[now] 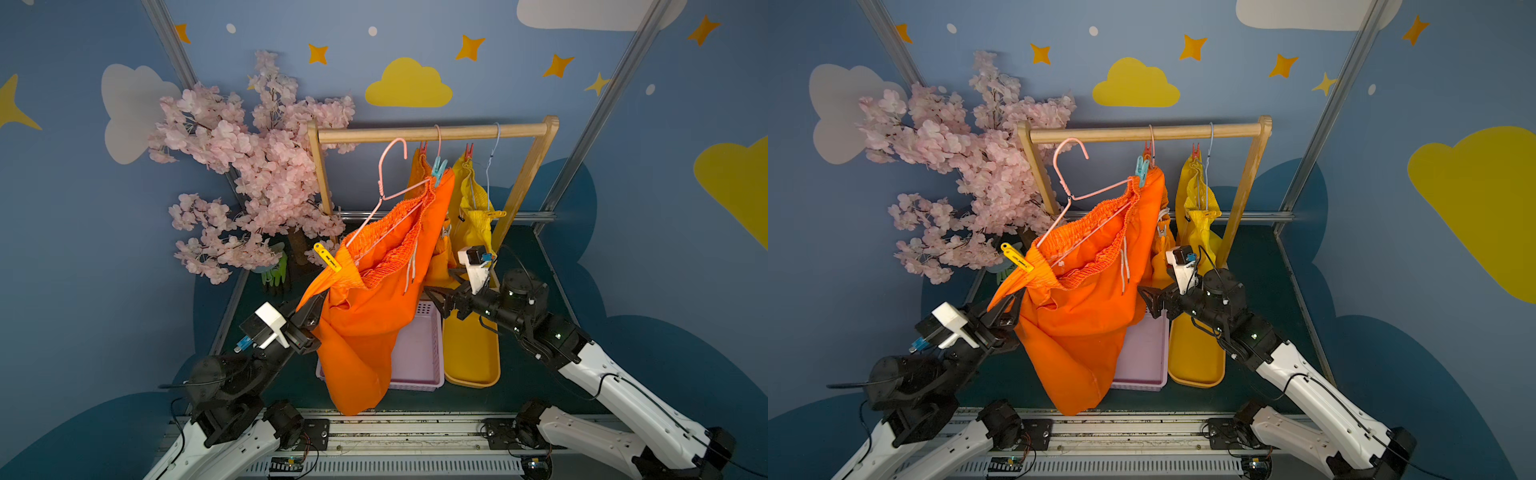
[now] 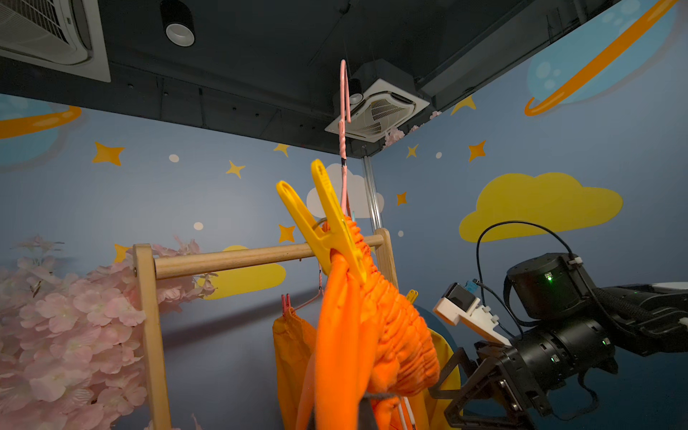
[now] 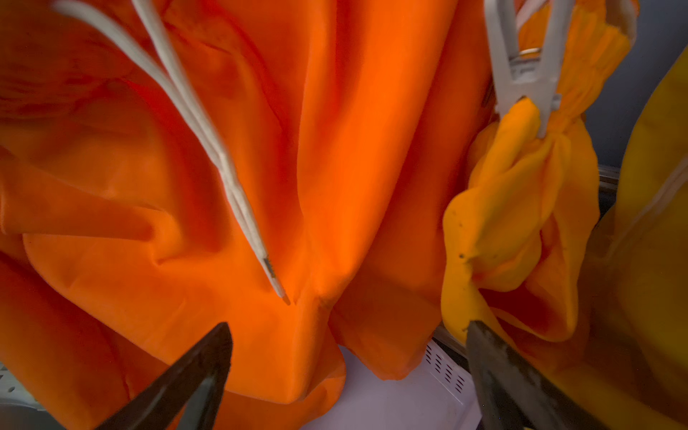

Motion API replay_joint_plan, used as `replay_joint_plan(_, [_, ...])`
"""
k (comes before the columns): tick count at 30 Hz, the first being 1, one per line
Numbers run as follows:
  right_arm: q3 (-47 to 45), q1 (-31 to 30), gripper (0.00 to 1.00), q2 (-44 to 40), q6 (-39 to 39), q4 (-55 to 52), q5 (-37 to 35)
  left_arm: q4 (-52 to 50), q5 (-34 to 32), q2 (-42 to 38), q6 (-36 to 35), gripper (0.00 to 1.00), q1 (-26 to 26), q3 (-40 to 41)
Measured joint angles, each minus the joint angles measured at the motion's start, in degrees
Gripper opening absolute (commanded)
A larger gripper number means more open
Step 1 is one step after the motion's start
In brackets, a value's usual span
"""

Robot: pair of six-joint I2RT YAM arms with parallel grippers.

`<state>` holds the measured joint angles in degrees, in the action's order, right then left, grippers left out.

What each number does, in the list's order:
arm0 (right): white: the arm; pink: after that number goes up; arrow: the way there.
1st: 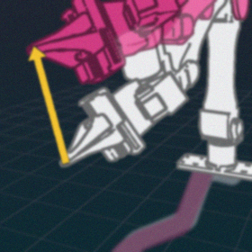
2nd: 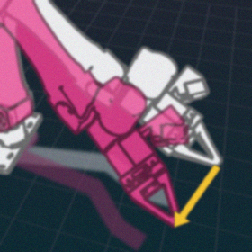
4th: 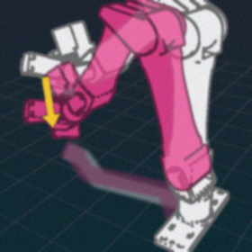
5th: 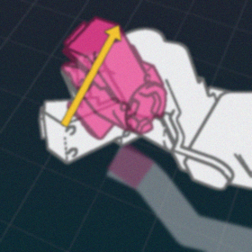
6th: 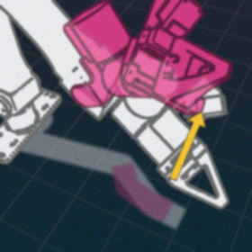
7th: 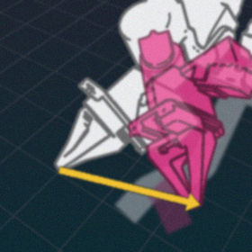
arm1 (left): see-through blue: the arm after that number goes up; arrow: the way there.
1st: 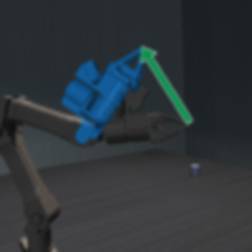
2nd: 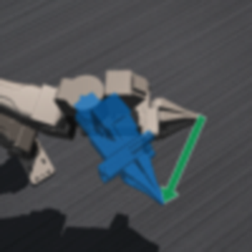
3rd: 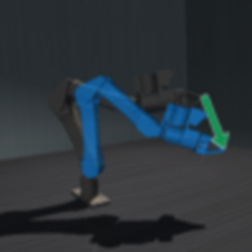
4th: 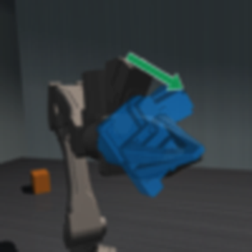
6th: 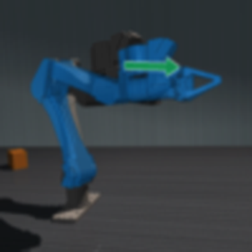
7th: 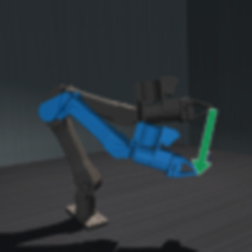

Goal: Remove the clothespins securing shorts to the hanger
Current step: Adjust the shorts in the basket.

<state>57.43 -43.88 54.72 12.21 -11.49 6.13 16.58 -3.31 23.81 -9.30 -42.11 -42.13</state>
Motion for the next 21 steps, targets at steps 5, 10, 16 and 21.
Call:
replay_joint_plan(5, [-0.02,-0.11,0.97,0.48,-0.02,0.63,4.07,3.45,0.09,5.29,0.83,0.03,0.02,-0.55])
replay_joint_plan(10, [-0.02,-0.13,0.97,1.88,-0.02,0.90,4.68,4.04,3.56,13.53,3.93,0.03,3.61,-5.99])
replay_joint_plan(16, [-0.02,0.31,0.97,2.86,0.00,0.28,5.11,7.43,15.72,21.49,16.83,0.03,20.17,-11.21])
replay_joint_plan(21, [0.00,0.94,0.98,4.09,-0.15,-0.02,5.97,23.78,30.18,30.05,38.03,0.03,38.60,-11.30])
